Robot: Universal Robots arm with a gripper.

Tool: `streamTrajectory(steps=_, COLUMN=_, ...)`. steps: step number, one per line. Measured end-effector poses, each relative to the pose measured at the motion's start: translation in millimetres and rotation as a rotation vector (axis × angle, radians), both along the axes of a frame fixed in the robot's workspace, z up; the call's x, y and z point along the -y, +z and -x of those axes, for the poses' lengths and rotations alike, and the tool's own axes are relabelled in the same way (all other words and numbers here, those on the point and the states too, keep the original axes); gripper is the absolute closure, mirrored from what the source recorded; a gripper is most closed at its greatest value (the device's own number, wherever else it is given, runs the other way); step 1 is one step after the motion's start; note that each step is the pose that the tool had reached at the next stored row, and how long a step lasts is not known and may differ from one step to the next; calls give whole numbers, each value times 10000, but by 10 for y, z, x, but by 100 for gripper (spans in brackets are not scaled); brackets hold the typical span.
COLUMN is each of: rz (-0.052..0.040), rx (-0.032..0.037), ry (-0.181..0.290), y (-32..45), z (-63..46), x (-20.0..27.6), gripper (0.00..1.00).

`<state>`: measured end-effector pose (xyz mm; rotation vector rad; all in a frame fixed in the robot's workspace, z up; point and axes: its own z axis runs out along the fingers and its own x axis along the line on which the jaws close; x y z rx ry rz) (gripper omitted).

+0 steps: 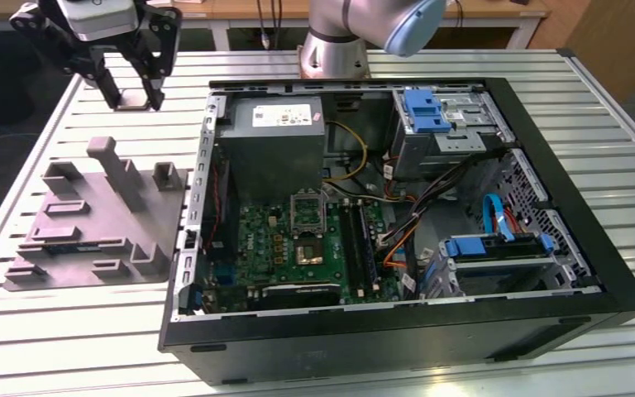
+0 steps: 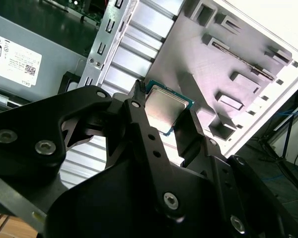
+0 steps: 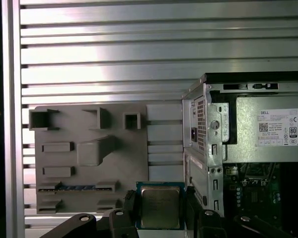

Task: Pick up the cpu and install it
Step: 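Pick up the cpu and move it towards the insertion slot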

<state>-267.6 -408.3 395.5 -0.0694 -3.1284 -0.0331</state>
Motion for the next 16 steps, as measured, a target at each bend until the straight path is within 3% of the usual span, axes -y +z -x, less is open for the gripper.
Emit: streamTrajectory(steps=16, rz=0, rx=0, ry=-1, y=0, z=-92, x=0, gripper=53)
